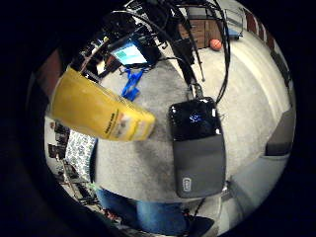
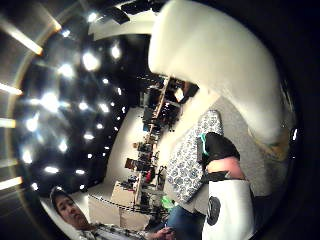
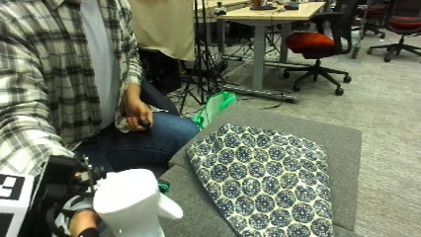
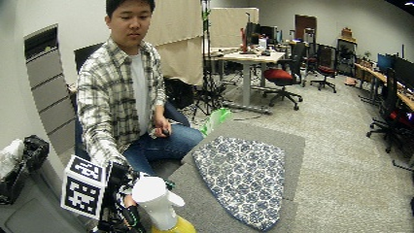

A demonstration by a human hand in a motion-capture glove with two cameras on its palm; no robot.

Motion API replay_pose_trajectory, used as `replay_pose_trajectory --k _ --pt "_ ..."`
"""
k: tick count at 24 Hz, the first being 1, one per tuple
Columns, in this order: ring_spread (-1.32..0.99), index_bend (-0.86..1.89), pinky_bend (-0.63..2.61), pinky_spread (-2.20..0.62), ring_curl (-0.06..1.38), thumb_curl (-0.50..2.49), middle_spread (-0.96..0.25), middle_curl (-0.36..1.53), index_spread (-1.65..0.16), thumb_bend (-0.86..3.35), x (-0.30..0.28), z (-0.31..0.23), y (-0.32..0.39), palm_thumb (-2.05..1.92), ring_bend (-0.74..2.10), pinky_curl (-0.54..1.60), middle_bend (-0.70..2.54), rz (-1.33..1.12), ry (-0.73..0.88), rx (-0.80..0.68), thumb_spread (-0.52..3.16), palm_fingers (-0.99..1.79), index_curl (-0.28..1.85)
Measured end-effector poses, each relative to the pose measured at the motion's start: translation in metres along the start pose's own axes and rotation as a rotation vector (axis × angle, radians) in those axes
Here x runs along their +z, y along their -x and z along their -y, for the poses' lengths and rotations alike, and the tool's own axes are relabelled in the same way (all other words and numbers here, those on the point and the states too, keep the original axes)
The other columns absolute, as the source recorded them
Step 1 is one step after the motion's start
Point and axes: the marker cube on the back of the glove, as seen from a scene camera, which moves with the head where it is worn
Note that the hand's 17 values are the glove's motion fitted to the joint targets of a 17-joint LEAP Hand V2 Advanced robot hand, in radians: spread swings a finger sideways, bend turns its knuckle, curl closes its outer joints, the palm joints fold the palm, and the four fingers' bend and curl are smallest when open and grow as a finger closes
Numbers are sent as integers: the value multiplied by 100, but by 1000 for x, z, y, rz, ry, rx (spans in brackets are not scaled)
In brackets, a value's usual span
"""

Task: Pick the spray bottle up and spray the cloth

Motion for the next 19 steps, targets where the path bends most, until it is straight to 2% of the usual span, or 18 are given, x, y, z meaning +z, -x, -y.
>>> replay_pose_trajectory --k 11,15,19 --pt "-1 10 63 10 32 47 -4 36 -31 3 20 19 -5 95 62 26 43 261 -104 -2 91 50 17" --pt "-7 2 60 7 33 49 -7 41 -31 3 25 19 -10 101 69 25 59 292 -114 -12 88 77 14" --pt "-10 18 67 3 35 53 -9 41 -29 3 29 15 -19 108 66 27 51 325 -123 -12 74 93 19"
